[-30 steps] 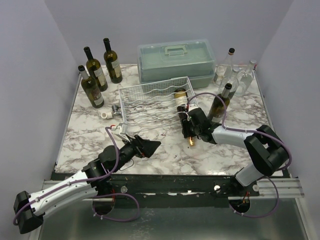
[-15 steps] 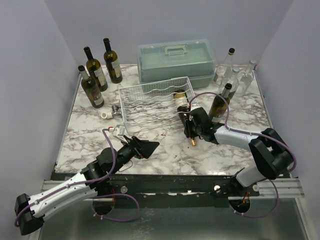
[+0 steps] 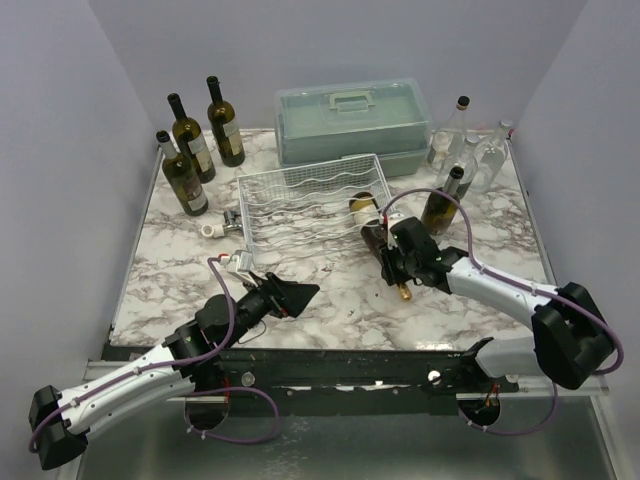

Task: Take the wine bottle off the wine rack
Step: Pick up the wine bottle from the wine rack, then adjust the wine rack at the center of the board.

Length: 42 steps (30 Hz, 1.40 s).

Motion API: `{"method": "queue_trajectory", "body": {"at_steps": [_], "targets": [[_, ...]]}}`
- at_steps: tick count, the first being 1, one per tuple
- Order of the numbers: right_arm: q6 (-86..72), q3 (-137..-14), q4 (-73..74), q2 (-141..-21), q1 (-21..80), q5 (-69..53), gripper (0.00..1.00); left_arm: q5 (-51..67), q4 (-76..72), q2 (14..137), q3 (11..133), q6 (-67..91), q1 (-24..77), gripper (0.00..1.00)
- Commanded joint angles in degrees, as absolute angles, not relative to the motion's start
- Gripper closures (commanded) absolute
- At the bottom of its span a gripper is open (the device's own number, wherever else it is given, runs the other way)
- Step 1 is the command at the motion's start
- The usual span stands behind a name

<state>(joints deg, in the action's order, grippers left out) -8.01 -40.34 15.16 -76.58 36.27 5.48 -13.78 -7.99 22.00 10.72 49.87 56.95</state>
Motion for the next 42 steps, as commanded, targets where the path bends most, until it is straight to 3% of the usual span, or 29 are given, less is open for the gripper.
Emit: {"method": "queue_trajectory", "body": {"at_steps": [1, 23, 42], "targets": [[-3.05, -43.53, 15.05, -71.45, 37.00, 0.84, 1.00, -15.19, -8.46, 22.06, 11.77, 48.26, 56.60, 0.02], [3.95, -48.99, 29.27, -63.49, 37.00, -1.49, 1.00, -15.53, -8.29, 28.78, 15.73, 40.90, 56.51, 0.02], [10.17, -43.40, 24.36, -65.81, 37.00, -1.07, 1.00, -15.53, -9.30, 48.25, 27.70, 30.36, 55.11, 0.01]]}}
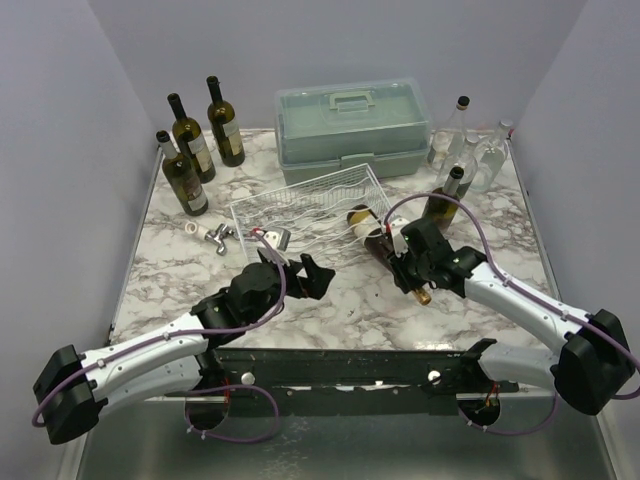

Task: Take the wine bottle off the wine rack
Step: Adjust the wine rack at the center of the board.

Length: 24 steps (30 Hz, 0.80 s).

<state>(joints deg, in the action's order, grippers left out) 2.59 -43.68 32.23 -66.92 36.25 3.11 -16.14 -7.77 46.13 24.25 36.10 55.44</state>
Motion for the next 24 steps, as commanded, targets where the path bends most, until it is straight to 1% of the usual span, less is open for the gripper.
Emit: {"method": "queue_trajectory", "body": {"at_steps": [1, 8, 12, 15, 19, 24], "targets": [[11.06, -42.43, 23.75, -65.70, 37.00, -1.16, 1.00, -14.64, -9.43, 48.83, 28.27, 28.48, 55.11, 0.02], [18.74, -36.60, 18.15, -64.45, 37.00, -0.92, 1.00, -9.89, -9.50, 50.74, 30.88, 16.97, 55.11, 0.04], [22.00, -32.83, 14.55, -62.67, 37.00, -0.26, 1.00, -9.17, -9.40, 54.08, 32.57, 9.07, 55.11, 0.07], [23.83, -30.68, 13.85, -61.08, 36.93, -0.25, 1.00, -8.53, -9.45, 57.28, 34.03, 4.02, 55.11, 0.09], [26.50, -28.36, 14.02, -57.95, 36.91, 2.15, 1.00, -10.02, -9.42, 62.30, 36.39, -2.03, 55.11, 0.09], [28.54, -26.87, 15.55, -53.63, 36.58, 2.13, 1.00, -10.36, -9.41, 67.58, 39.39, -5.41, 55.11, 0.10]]}}
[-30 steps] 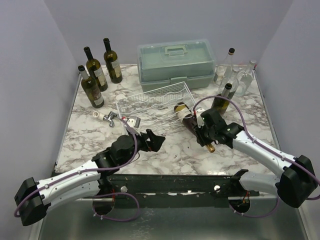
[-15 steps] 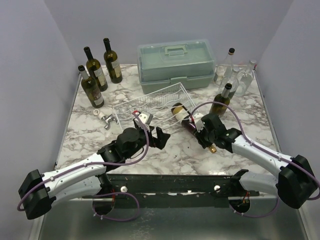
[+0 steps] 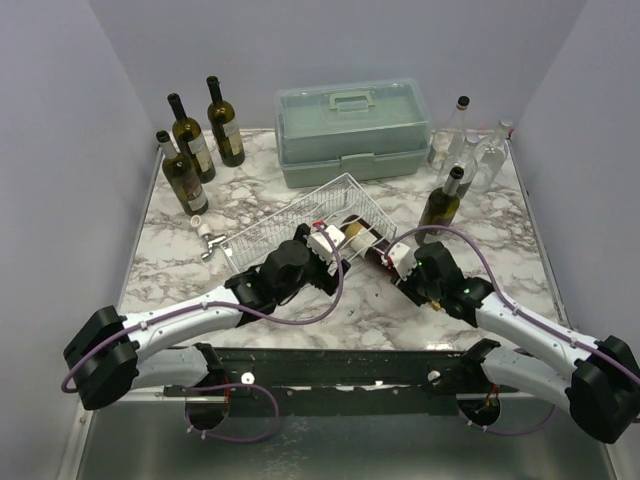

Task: Take the wine bottle off the wine rack
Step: Adjust the wine rack at the center of the board.

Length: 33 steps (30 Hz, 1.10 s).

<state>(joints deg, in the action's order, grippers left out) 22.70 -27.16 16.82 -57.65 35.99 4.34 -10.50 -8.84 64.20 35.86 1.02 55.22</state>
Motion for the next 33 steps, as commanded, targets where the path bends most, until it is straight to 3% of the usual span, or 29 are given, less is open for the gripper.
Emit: {"method": "queue_trajectory", "body": {"at_steps": [1, 10, 16, 25, 33], "targets": [[28.65, -26.69, 15.64, -52.98, 36.53, 2.11, 1.00, -10.10, -9.40, 68.59, 39.76, -5.80, 55.11, 0.09], [28.74, -25.54, 15.23, -51.96, 36.18, 2.11, 1.00, -8.72, -9.32, 76.34, 42.30, -6.63, 55.70, 0.09], [28.56, -25.66, 15.74, -51.97, 36.03, 1.89, 1.00, -21.51, -9.23, 82.17, 44.43, -8.81, 56.43, 0.09], [31.46, -26.09, 20.94, -48.06, 34.90, 1.93, 1.00, -31.07, -8.35, 87.73, 47.23, -10.81, 56.19, 0.40], [33.73, -28.71, 28.30, -43.11, 33.64, 0.70, 1.00, -32.88, -8.17, 90.50, 49.72, -10.02, 54.16, 0.42]]}}
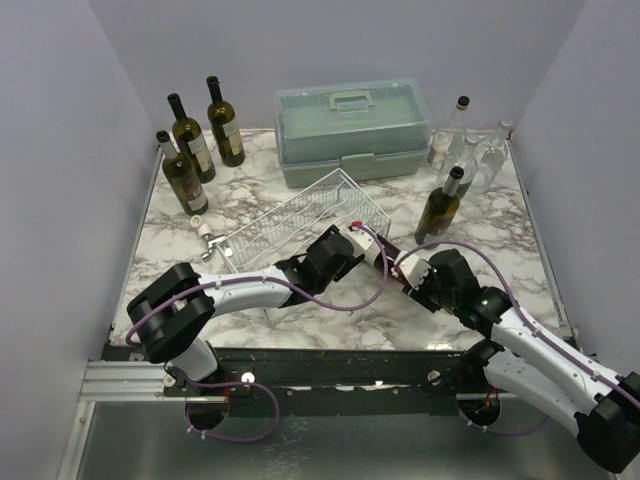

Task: Take the wine bottle off the wine rack
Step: Adjust the wine rack at the center of the board.

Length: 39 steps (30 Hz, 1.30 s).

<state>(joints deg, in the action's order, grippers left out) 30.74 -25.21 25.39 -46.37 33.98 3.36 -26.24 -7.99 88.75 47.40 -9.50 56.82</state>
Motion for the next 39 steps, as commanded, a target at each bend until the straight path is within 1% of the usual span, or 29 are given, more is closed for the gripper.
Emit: {"method": "queue_trajectory", "body": {"at_steps": [1, 15, 17, 20, 27, 31, 35, 39], "targets": [[33.88, -29.25, 29.32, -42.72, 33.57, 0.79, 1.00, -32.74, -8.17, 90.77, 49.95, -10.02, 53.78, 0.41], [32.81, -40.34, 43.57, -39.08, 33.13, 1.19, 1.00, -27.85, -6.62, 91.72, 54.17, -10.99, 51.38, 0.32], [33.02, -41.50, 44.92, -38.90, 33.13, 1.31, 1.00, -27.02, -6.19, 91.63, 54.71, -10.78, 51.34, 0.30], [33.65, -42.13, 45.96, -39.08, 33.13, 1.66, 1.00, -25.34, -4.67, 90.86, 55.89, -9.68, 51.37, 0.24], [35.92, -45.31, 47.02, -41.64, 33.13, 3.49, 1.00, -18.29, 2.00, 84.64, 58.74, -5.34, 51.33, 0.14], [37.02, -48.87, 48.22, -43.61, 33.14, 3.62, 1.00, -13.16, 5.33, 80.72, 59.67, -3.13, 51.34, 0.12], [36.79, -53.66, 49.34, -45.29, 33.13, 3.10, 1.00, -9.98, 6.84, 76.84, 59.24, -0.84, 51.34, 0.07], [37.95, -57.38, 51.70, -46.18, 33.15, 3.33, 1.00, -7.09, 7.20, 72.17, 57.74, -0.27, 51.35, 0.07]]}}
